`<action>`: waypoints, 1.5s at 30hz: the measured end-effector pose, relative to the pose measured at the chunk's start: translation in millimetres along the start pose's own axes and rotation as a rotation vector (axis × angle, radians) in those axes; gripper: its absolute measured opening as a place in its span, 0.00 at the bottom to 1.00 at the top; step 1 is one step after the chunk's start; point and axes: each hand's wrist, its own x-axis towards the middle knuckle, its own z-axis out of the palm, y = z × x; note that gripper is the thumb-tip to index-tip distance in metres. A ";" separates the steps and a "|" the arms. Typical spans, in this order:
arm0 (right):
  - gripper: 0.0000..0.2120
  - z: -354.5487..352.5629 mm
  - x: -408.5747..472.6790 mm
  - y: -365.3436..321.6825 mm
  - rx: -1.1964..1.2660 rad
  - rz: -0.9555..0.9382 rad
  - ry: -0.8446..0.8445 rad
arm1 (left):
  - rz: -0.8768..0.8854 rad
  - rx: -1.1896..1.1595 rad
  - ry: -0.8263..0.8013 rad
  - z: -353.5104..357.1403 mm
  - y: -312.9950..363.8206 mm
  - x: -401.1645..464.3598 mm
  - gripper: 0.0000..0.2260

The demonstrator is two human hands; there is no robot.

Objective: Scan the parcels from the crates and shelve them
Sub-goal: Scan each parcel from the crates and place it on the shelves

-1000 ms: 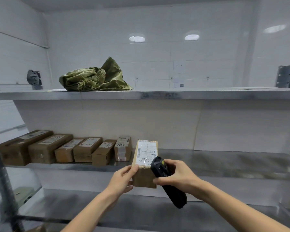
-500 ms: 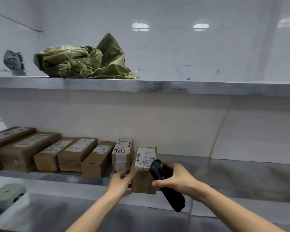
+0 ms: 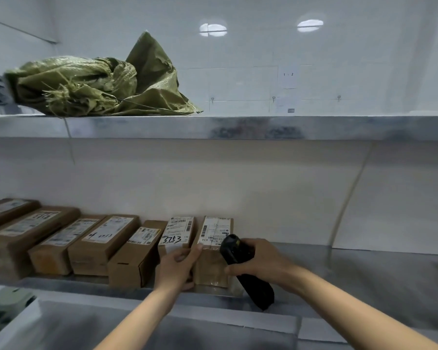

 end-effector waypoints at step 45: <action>0.26 411.9 -100.1 -283.1 -0.102 -0.400 -0.403 | 0.191 0.361 0.565 -503.3 -32.8 -286.6 0.28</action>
